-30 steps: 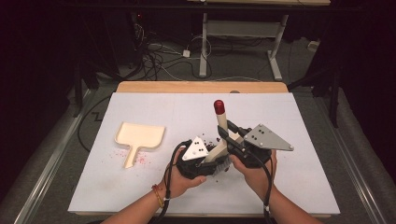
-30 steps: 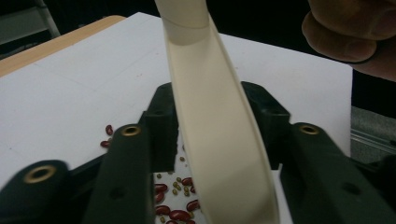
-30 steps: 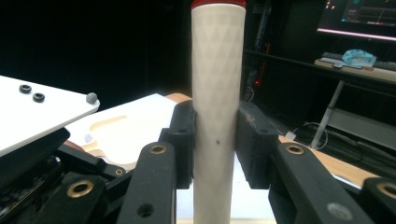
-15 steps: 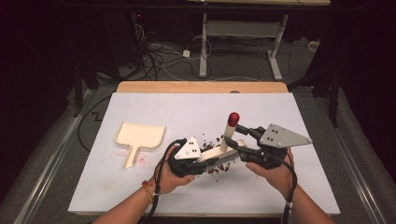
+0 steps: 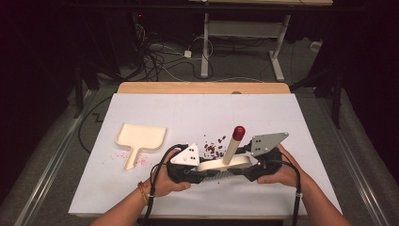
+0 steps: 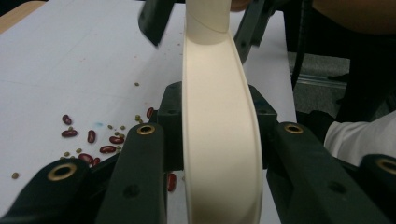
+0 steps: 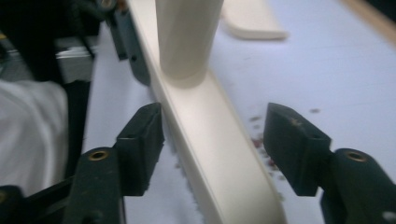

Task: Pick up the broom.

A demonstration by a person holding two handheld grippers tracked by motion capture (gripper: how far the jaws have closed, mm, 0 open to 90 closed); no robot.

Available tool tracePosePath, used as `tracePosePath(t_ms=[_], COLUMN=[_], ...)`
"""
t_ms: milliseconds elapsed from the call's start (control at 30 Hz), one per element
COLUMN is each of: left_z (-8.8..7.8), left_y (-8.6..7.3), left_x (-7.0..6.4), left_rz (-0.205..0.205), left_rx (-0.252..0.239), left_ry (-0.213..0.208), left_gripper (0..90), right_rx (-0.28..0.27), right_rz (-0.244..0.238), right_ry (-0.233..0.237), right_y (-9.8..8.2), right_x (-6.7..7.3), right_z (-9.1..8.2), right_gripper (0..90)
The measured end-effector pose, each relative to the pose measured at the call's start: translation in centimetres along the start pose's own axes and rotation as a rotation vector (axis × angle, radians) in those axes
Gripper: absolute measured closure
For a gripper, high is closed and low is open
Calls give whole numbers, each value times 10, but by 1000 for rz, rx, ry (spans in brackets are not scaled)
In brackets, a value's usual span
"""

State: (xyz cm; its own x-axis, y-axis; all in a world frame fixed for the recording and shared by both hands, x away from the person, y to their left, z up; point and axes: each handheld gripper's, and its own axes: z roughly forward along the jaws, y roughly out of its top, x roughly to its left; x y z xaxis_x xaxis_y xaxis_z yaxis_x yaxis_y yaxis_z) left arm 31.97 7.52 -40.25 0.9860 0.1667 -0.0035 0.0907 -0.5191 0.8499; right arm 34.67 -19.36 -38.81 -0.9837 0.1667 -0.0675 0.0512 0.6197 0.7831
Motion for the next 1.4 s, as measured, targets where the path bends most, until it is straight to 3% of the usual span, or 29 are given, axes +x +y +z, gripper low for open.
tracePosePath(t_ms=[33,67,100,200,333,467,500,533,567,633,667,733,767,800,833,900,967,1033,1200,1233,1267,1300,1333,1400], left_z=[0,0,1,2,4,1,1,-5,-5,-12,-19,-26,-26,-31,-34,-42,-48,-57,-75,-78,-81,-84,-86,-91], left_y=[0,0,-1,-2,-4,-4,-4,-5,-5,-7,-9,-13,-13,-16,-20,-28,-36,-47,-71,-76,-80,-85,-89,-96], left_x=[0,-1,-1,-1,1,0,0,0,0,1,1,1,1,1,1,1,1,-1,-3,-3,-3,-3,-3,-3], left_rz=[0,11,16,24,28,43,43,42,42,38,33,34,34,32,27,14,8,6,-10,-22,-38,-51,-62,-87], left_rx=[0,15,23,34,48,63,63,51,51,41,40,39,39,48,49,57,74,90,123,135,136,139,143,143], left_ry=[0,5,2,-14,-8,79,79,119,119,184,246,314,314,350,379,414,460,501,590,601,611,622,629,638], left_gripper=[656,656,655,654,602,528,465,429,415,333,300,263,245,245,226,216,215,200,183,183,182,182,182,183], right_rx=[15,15,9,-9,-5,0,-6,-10,-10,-19,-20,-24,-30,-30,-54,-63,-65,-78,-76,-76,-63,-63,-55,-62], right_rz=[6,1,-11,-25,-26,-19,-23,-15,-15,-8,-2,15,19,19,62,84,89,120,153,153,162,162,170,189], right_ry=[34,63,81,137,149,128,115,97,97,49,28,2,-16,-16,-53,-97,-111,-177,-252,-252,-295,-295,-336,-352], right_y=[-2,-2,-3,-2,-3,0,1,2,2,2,2,2,2,2,2,1,1,1,-2,-2,-3,-3,-4,-5], right_x=[-1,-1,-1,1,3,6,6,6,6,5,4,3,2,2,-2,-5,-6,-11,-18,-18,-21,-21,-24,-27], right_z=[5,9,10,13,12,10,8,6,6,-1,-4,-9,-11,-11,-17,-22,-24,-31,-39,-39,-40,-40,-41,-43], right_gripper=[390,453,516,589,655,674,674,674,674,675,675,675,675,675,675,675,675,675,676,676,675,675,676,675])
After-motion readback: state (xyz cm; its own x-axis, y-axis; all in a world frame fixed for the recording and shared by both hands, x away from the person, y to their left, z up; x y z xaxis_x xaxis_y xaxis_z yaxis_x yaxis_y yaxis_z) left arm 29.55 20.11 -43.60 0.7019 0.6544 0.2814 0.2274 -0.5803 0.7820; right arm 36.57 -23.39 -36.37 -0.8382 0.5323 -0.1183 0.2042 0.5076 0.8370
